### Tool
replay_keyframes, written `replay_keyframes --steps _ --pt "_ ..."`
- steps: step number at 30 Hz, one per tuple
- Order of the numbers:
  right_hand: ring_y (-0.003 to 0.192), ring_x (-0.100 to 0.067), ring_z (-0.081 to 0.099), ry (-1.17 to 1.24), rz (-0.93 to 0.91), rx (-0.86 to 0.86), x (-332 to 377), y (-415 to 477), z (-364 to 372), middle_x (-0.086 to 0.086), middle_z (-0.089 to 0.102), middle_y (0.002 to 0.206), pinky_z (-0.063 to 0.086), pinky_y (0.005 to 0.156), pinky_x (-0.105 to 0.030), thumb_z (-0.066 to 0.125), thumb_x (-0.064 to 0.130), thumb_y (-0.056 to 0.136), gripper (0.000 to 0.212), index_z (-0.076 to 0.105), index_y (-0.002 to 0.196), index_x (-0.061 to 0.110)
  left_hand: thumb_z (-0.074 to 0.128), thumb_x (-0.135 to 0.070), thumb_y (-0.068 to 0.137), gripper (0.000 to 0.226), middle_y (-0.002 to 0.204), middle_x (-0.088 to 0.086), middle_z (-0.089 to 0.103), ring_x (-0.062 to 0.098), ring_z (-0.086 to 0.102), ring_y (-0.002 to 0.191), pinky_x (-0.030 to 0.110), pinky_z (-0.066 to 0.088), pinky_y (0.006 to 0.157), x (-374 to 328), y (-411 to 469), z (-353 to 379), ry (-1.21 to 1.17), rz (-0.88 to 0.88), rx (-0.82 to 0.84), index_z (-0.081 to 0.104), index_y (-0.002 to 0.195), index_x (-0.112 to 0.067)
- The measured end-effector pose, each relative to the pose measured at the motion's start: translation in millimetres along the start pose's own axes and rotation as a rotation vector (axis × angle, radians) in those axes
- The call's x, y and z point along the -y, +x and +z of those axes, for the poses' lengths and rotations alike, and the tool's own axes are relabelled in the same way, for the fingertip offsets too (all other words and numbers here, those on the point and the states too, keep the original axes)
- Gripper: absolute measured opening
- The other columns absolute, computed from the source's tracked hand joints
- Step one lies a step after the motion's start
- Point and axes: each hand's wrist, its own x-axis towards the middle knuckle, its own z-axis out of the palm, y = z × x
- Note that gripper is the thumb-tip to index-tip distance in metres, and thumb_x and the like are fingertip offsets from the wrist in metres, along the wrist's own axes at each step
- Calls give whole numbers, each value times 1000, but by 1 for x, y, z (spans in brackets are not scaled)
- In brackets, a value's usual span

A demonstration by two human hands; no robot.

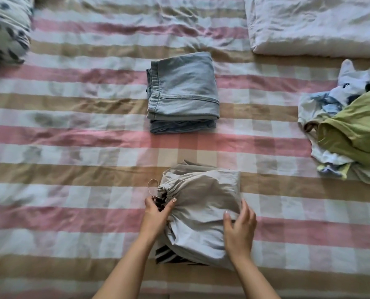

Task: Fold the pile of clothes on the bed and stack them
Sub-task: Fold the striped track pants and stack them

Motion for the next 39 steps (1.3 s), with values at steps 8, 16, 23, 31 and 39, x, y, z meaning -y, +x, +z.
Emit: replay_keyframes --steps 8,16,23,31,39 --pt "84 -28 59 245 164 157 -5 15 -4 -3 61 84 39 62 -28 56 27 91 18 51 92 10 67 -5 81 76 143 7 34 18 43 125 30 36 104 3 -24 -1 -38 375 -3 16 128 -38" --pt "53 2 48 415 -98 17 86 52 -58 9 49 53 35 50 -11 55 28 88 24 43 67 24 53 -21 88 41 121 -10 56 2 57 107 13 44 88 -86 -24 -40 -250 542 -185 41 114 -49" --pt "59 -4 48 472 -300 -21 214 170 -58 7 49 65 36 54 -16 53 25 93 19 47 76 17 51 -11 93 31 107 -15 55 -5 56 97 18 42 84 -223 71 -90 -265 656 -183 40 109 -36" --pt "58 -16 40 342 -292 -7 257 289 14 6 40 62 30 50 -23 50 24 95 26 38 73 15 51 -9 93 34 114 5 53 26 52 112 35 41 97 -268 205 -94 -202 490 -158 37 124 -7" --pt "109 -33 53 -60 -727 -276 242 289 28 -15 57 118 38 89 -37 53 11 87 26 59 111 6 55 4 78 31 112 17 63 33 59 102 38 47 89 -281 202 -63 526 1160 -564 63 108 -3"
